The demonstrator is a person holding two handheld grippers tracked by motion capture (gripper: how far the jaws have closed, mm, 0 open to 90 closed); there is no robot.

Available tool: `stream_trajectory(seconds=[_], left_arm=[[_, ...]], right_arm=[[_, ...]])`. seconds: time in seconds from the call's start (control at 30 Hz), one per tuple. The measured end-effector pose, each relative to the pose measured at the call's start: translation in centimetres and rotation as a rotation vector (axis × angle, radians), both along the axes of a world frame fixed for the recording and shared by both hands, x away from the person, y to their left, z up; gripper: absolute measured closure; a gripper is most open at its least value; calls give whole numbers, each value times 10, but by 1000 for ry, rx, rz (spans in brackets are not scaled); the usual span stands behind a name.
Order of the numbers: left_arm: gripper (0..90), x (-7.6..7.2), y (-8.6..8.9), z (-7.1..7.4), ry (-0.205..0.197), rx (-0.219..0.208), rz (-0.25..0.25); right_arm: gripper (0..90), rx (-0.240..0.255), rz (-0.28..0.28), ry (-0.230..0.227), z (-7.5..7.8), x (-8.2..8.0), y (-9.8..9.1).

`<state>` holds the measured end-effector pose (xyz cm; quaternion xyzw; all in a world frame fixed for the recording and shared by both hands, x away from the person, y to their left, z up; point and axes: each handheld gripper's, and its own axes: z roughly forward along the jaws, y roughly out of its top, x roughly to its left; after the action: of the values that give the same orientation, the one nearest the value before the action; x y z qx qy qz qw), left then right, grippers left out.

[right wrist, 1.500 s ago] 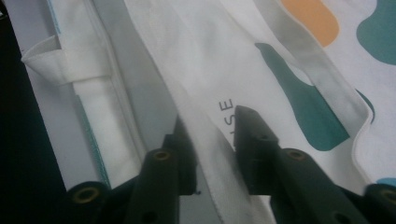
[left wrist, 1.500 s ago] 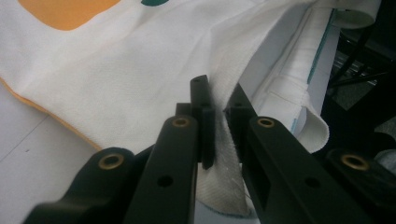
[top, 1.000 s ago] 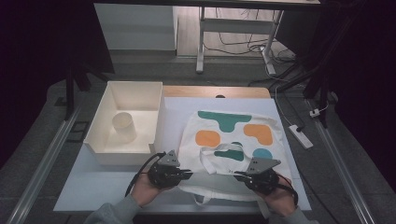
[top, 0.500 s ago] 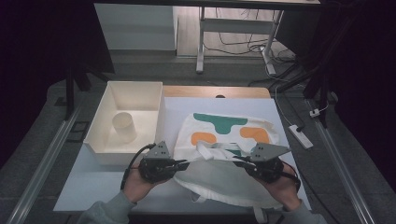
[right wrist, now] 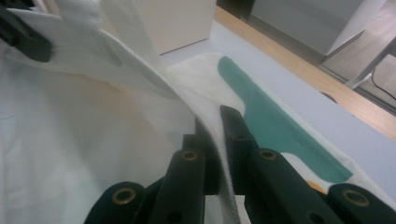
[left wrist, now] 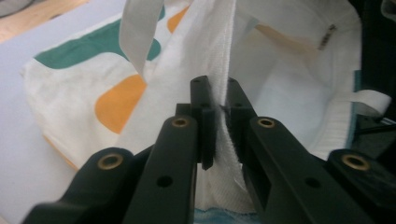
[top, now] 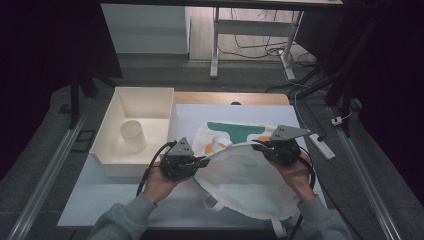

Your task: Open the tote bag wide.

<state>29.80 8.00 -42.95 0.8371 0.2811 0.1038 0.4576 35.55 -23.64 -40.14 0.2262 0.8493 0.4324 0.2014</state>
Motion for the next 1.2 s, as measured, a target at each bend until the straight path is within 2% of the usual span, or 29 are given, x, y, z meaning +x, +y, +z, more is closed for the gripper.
stream_trajectory(seconds=[0.23, 0.5, 0.77, 1.2], left_arm=[[851, 14, -8, -2, 7, -8, 12], [854, 32, -18, -10, 21, 23, 42], [853, 44, -24, -19, 44, 51, 63], [851, 55, -29, -33, 87, 90, 70]], right_arm=[[869, 20, -23, 38, -8, 27, -3], [868, 24, -63, 68, -24, 53, -5], [867, 16, -86, 108, -38, 66, -6], [867, -16, -102, 160, -57, 76, -5]])
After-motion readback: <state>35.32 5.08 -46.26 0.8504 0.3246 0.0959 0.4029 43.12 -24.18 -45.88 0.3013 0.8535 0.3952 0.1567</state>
